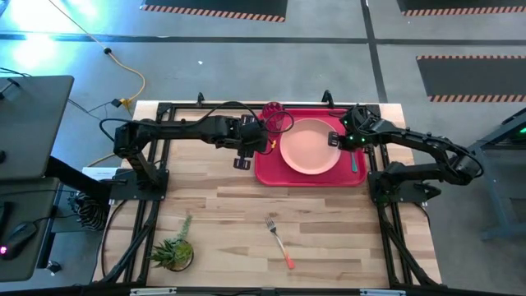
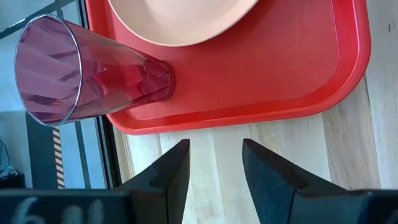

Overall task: Pick and place plate/cup/fork/spoon on tray
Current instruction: Put the orange plate on the center of the red tray, then put the orange fork on the red tray in between the orange plate and the spoon

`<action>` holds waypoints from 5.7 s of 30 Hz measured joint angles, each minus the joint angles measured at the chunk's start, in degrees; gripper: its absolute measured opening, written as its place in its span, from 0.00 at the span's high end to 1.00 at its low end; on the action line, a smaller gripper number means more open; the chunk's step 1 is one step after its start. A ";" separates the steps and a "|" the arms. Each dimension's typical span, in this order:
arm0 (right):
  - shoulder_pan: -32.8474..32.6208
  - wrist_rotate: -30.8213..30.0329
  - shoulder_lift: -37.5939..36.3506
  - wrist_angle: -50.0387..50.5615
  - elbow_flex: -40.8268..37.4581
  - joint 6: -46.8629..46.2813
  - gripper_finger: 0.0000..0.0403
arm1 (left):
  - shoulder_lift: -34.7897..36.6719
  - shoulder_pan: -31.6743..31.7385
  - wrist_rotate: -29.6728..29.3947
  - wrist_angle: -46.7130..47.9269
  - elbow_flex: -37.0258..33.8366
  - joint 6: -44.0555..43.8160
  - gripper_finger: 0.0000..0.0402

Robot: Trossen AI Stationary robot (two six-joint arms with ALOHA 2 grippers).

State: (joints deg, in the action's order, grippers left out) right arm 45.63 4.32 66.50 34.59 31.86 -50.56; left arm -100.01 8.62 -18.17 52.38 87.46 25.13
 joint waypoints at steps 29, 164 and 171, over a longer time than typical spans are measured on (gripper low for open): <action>-8.60 6.05 -6.68 1.15 9.53 -0.69 0.86 | 0.00 0.00 -6.00 2.41 -0.02 -7.61 0.66; -68.96 -2.21 52.15 -2.89 46.12 -47.00 0.97 | 30.27 -7.96 9.03 1.55 -20.87 -27.58 0.66; -68.96 -2.31 52.15 -2.61 46.48 -44.38 0.99 | 30.27 -7.96 9.03 1.54 -20.87 -27.57 0.66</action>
State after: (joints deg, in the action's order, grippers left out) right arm -23.33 2.01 118.65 31.98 78.34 -94.94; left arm -69.73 0.67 -9.15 53.92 66.59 -2.44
